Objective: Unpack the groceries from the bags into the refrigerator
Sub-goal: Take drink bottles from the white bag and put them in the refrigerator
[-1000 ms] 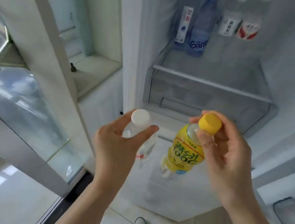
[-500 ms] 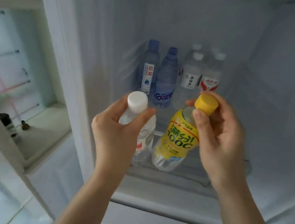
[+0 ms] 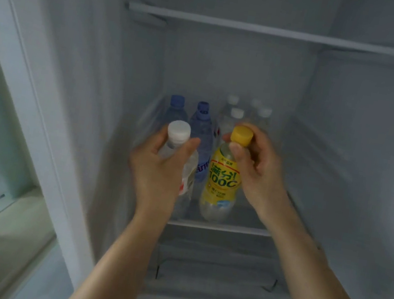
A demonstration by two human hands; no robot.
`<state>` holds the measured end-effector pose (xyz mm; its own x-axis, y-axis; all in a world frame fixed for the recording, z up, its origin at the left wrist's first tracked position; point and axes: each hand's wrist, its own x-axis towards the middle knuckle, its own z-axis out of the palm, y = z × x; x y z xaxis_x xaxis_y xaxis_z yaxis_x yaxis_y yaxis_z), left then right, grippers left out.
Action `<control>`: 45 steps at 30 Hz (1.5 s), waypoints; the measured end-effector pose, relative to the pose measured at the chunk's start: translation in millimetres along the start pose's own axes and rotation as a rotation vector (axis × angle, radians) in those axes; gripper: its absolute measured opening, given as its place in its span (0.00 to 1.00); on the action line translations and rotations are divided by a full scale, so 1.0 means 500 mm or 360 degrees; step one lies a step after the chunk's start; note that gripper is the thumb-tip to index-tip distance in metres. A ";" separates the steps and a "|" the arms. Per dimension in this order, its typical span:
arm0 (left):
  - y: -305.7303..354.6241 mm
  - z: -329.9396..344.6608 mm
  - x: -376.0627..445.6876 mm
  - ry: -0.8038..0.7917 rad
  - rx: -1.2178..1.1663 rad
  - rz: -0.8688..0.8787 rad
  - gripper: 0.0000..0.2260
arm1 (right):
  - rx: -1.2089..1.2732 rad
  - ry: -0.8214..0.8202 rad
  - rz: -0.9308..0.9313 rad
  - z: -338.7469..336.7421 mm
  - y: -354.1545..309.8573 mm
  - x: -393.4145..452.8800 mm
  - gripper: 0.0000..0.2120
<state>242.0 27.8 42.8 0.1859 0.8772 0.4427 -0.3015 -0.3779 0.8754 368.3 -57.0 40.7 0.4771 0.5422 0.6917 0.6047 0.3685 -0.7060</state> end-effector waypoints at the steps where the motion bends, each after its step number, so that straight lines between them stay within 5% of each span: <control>1: -0.012 0.007 0.011 -0.0007 0.0020 -0.0003 0.08 | -0.0033 -0.0009 0.0006 0.003 0.012 0.006 0.11; 10: -0.063 0.028 0.061 0.0025 0.0053 0.0055 0.10 | -0.0135 -0.0147 0.0022 0.025 0.074 0.021 0.16; 21: -0.109 0.026 0.061 -0.0238 0.0251 0.0225 0.25 | -0.0139 -0.0262 0.0177 0.037 0.094 0.022 0.20; 30: -0.210 -0.028 -0.020 -0.0361 0.0112 -0.0042 0.33 | -0.0161 -0.0114 0.0491 0.051 0.146 -0.089 0.33; 45: -0.289 -0.004 0.019 -0.0113 0.0498 0.0003 0.36 | -0.0325 -0.0117 0.0580 0.114 0.227 -0.063 0.24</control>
<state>285.5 91.0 -79.8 0.2536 0.8579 0.4469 -0.0015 -0.4617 0.8870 385.4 10.9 -69.7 0.6408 0.6644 0.3846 0.5225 -0.0104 -0.8526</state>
